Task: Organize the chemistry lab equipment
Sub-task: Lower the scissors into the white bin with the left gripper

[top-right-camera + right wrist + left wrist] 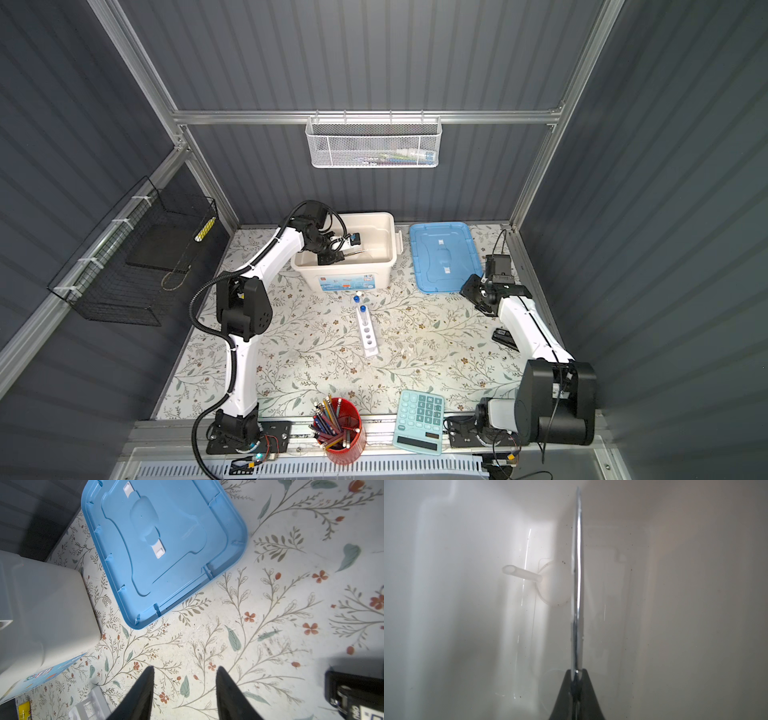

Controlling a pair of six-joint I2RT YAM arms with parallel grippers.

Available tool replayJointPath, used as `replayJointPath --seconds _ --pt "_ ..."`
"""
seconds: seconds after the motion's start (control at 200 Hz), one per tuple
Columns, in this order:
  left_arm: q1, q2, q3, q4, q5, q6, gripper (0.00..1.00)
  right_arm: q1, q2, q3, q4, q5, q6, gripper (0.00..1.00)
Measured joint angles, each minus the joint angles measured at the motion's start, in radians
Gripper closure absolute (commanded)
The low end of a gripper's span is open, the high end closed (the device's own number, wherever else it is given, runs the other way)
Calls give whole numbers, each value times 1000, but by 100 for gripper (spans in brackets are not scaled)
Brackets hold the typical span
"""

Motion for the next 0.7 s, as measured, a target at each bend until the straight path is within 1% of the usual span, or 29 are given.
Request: replayJointPath --seconds 0.365,0.7 --pt "-6 40 14 0 -22 16 100 -15 104 55 11 -35 0 50" --pt "-14 106 29 -1 -39 18 100 -27 152 78 21 -56 -1 50"
